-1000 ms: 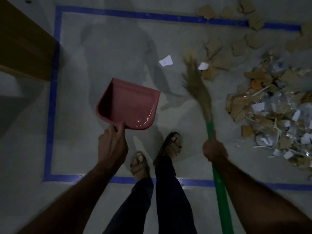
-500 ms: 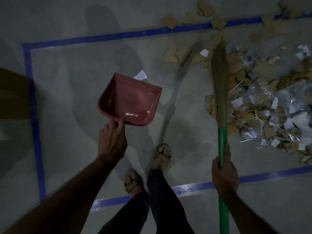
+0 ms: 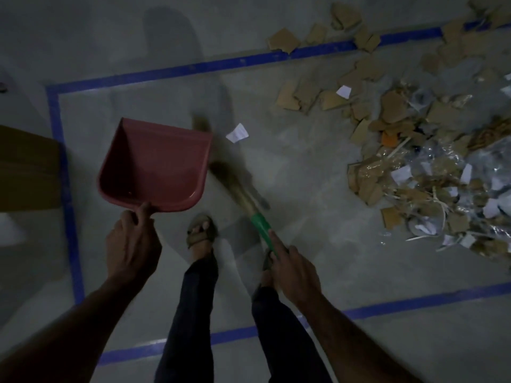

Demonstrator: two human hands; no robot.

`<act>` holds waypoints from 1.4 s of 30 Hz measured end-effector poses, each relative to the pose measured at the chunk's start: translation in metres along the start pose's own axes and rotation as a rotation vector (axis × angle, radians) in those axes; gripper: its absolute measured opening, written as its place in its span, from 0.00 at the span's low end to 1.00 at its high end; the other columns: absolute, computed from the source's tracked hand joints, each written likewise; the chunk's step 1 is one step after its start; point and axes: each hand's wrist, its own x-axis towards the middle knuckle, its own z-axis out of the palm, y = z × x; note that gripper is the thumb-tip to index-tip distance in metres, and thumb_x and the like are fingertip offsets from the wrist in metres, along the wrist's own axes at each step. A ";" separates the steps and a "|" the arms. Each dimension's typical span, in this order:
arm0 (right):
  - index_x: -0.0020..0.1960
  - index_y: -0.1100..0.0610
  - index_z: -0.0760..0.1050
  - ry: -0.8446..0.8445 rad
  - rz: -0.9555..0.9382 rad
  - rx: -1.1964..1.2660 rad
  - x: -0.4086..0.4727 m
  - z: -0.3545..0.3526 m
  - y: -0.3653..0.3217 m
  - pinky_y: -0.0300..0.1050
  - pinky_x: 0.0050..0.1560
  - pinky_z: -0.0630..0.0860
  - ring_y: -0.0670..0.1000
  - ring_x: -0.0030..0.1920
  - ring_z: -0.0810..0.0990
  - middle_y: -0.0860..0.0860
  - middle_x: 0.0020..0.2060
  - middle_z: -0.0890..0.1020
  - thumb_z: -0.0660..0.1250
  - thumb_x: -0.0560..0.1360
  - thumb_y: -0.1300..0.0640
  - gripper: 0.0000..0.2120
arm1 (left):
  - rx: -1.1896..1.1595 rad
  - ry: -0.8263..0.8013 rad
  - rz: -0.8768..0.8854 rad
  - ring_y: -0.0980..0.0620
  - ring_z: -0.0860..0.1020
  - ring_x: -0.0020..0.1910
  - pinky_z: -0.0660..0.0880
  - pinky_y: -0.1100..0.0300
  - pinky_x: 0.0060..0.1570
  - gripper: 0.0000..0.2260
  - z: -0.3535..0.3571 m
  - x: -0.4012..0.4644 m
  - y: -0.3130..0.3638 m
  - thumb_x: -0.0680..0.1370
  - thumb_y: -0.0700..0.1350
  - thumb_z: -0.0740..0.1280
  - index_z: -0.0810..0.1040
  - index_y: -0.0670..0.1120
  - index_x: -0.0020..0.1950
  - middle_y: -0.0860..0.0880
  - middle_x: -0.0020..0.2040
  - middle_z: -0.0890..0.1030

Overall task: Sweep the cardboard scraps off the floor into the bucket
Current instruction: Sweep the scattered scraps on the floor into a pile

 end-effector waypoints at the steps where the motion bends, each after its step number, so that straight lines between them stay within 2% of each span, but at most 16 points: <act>1: 0.80 0.38 0.45 -0.107 0.034 -0.048 0.017 -0.002 -0.014 0.49 0.46 0.74 0.59 0.49 0.79 0.56 0.55 0.76 0.59 0.82 0.54 0.34 | 0.004 0.005 0.017 0.34 0.74 0.41 0.70 0.43 0.37 0.16 0.000 0.005 -0.007 0.81 0.41 0.61 0.70 0.45 0.69 0.35 0.47 0.74; 4: 0.80 0.39 0.44 -0.239 0.129 -0.144 0.062 -0.006 -0.034 0.52 0.51 0.75 0.60 0.52 0.79 0.59 0.58 0.74 0.56 0.82 0.55 0.33 | -0.020 0.001 0.083 0.34 0.74 0.40 0.70 0.44 0.38 0.16 -0.004 0.027 -0.020 0.81 0.40 0.62 0.71 0.46 0.69 0.36 0.46 0.73; 8: 0.81 0.45 0.43 -0.220 0.394 -0.050 0.082 -0.018 -0.019 0.52 0.57 0.73 0.61 0.57 0.77 0.59 0.60 0.74 0.57 0.82 0.52 0.33 | -0.037 -0.043 0.187 0.36 0.75 0.40 0.72 0.45 0.39 0.19 -0.008 0.052 -0.015 0.78 0.38 0.64 0.71 0.46 0.70 0.38 0.46 0.73; 12: 0.82 0.52 0.44 -0.095 0.643 0.019 0.095 -0.043 0.000 0.54 0.58 0.73 0.63 0.59 0.78 0.62 0.60 0.77 0.56 0.83 0.52 0.32 | -0.004 -0.090 0.255 0.37 0.75 0.41 0.71 0.46 0.40 0.21 -0.019 0.086 -0.020 0.77 0.39 0.65 0.71 0.45 0.71 0.39 0.48 0.74; 15: 0.79 0.58 0.55 -0.025 0.743 0.088 0.085 -0.068 0.018 0.56 0.55 0.75 0.64 0.55 0.79 0.64 0.57 0.79 0.54 0.83 0.55 0.26 | 0.015 -0.110 0.297 0.37 0.75 0.41 0.71 0.47 0.40 0.23 -0.029 0.105 -0.017 0.76 0.39 0.67 0.72 0.45 0.71 0.40 0.48 0.74; 19: 0.81 0.46 0.45 0.175 0.806 0.170 0.047 -0.073 0.019 0.55 0.45 0.77 0.61 0.40 0.78 0.62 0.42 0.78 0.54 0.83 0.47 0.30 | 0.052 -0.107 0.382 0.38 0.75 0.40 0.71 0.48 0.39 0.25 -0.039 0.135 -0.017 0.74 0.39 0.67 0.71 0.43 0.72 0.39 0.48 0.75; 23: 0.80 0.38 0.41 0.330 0.749 0.234 0.002 -0.067 0.003 0.56 0.37 0.78 0.60 0.32 0.75 0.60 0.36 0.75 0.58 0.82 0.49 0.34 | 0.069 -0.062 0.455 0.38 0.74 0.39 0.69 0.49 0.38 0.25 -0.049 0.153 -0.015 0.74 0.39 0.64 0.71 0.42 0.72 0.39 0.48 0.75; 27: 0.74 0.26 0.38 0.407 0.779 0.255 -0.010 -0.062 -0.031 0.56 0.39 0.76 0.64 0.37 0.77 0.62 0.42 0.77 0.61 0.80 0.48 0.37 | 0.069 -0.028 0.499 0.38 0.74 0.39 0.70 0.48 0.37 0.26 -0.060 0.184 -0.018 0.72 0.38 0.65 0.72 0.41 0.71 0.39 0.47 0.74; 30: 0.75 0.27 0.43 0.425 0.731 0.282 0.002 -0.053 -0.057 0.58 0.41 0.79 0.65 0.43 0.81 0.62 0.49 0.81 0.57 0.79 0.41 0.32 | 0.078 0.000 0.504 0.38 0.74 0.39 0.70 0.47 0.37 0.25 -0.061 0.203 -0.023 0.74 0.40 0.63 0.71 0.42 0.72 0.39 0.48 0.74; 32: 0.78 0.32 0.46 0.365 0.625 0.266 0.018 -0.046 -0.069 0.55 0.40 0.79 0.62 0.43 0.81 0.58 0.51 0.81 0.54 0.79 0.40 0.30 | 0.074 0.013 0.483 0.37 0.74 0.40 0.70 0.46 0.38 0.25 -0.064 0.210 -0.025 0.75 0.42 0.60 0.70 0.43 0.72 0.39 0.48 0.73; 35: 0.80 0.42 0.52 0.226 0.435 0.205 0.053 -0.038 -0.088 0.47 0.29 0.73 0.53 0.33 0.76 0.51 0.41 0.76 0.59 0.81 0.47 0.30 | 0.053 0.016 0.437 0.36 0.75 0.42 0.71 0.45 0.40 0.23 -0.066 0.221 -0.022 0.76 0.43 0.58 0.70 0.45 0.71 0.40 0.49 0.74; 37: 0.80 0.44 0.57 0.141 0.353 0.095 0.088 -0.033 -0.097 0.48 0.28 0.71 0.54 0.32 0.75 0.51 0.39 0.74 0.55 0.82 0.45 0.27 | 0.042 -0.002 0.419 0.36 0.75 0.43 0.71 0.44 0.42 0.20 -0.067 0.232 -0.017 0.78 0.42 0.58 0.71 0.47 0.70 0.40 0.49 0.74; 39: 0.78 0.43 0.60 0.041 0.310 0.120 0.125 -0.040 -0.114 0.45 0.33 0.70 0.54 0.38 0.77 0.49 0.44 0.75 0.39 0.80 0.38 0.29 | 0.035 -0.016 0.379 0.36 0.75 0.44 0.71 0.44 0.43 0.18 -0.071 0.238 -0.018 0.79 0.40 0.61 0.71 0.47 0.70 0.40 0.50 0.74; 40: 0.77 0.42 0.59 -0.025 0.295 0.123 0.147 -0.046 -0.119 0.44 0.36 0.70 0.54 0.42 0.77 0.49 0.49 0.76 0.38 0.80 0.37 0.29 | 0.037 -0.022 0.366 0.36 0.75 0.44 0.71 0.44 0.44 0.18 -0.072 0.245 -0.016 0.79 0.39 0.63 0.71 0.47 0.69 0.40 0.50 0.74; 41: 0.78 0.40 0.55 -0.101 0.265 0.100 0.159 -0.049 -0.127 0.46 0.41 0.72 0.55 0.48 0.78 0.51 0.56 0.76 0.44 0.83 0.41 0.24 | 0.037 -0.014 0.352 0.35 0.75 0.44 0.71 0.43 0.43 0.18 -0.073 0.245 -0.020 0.79 0.39 0.64 0.71 0.47 0.69 0.39 0.50 0.74; 42: 0.79 0.40 0.51 -0.139 0.258 0.109 0.180 -0.056 -0.128 0.49 0.47 0.74 0.58 0.54 0.78 0.55 0.63 0.74 0.50 0.84 0.46 0.24 | 0.040 -0.004 0.346 0.35 0.75 0.44 0.71 0.43 0.43 0.18 -0.074 0.254 -0.015 0.79 0.39 0.65 0.72 0.46 0.69 0.39 0.49 0.74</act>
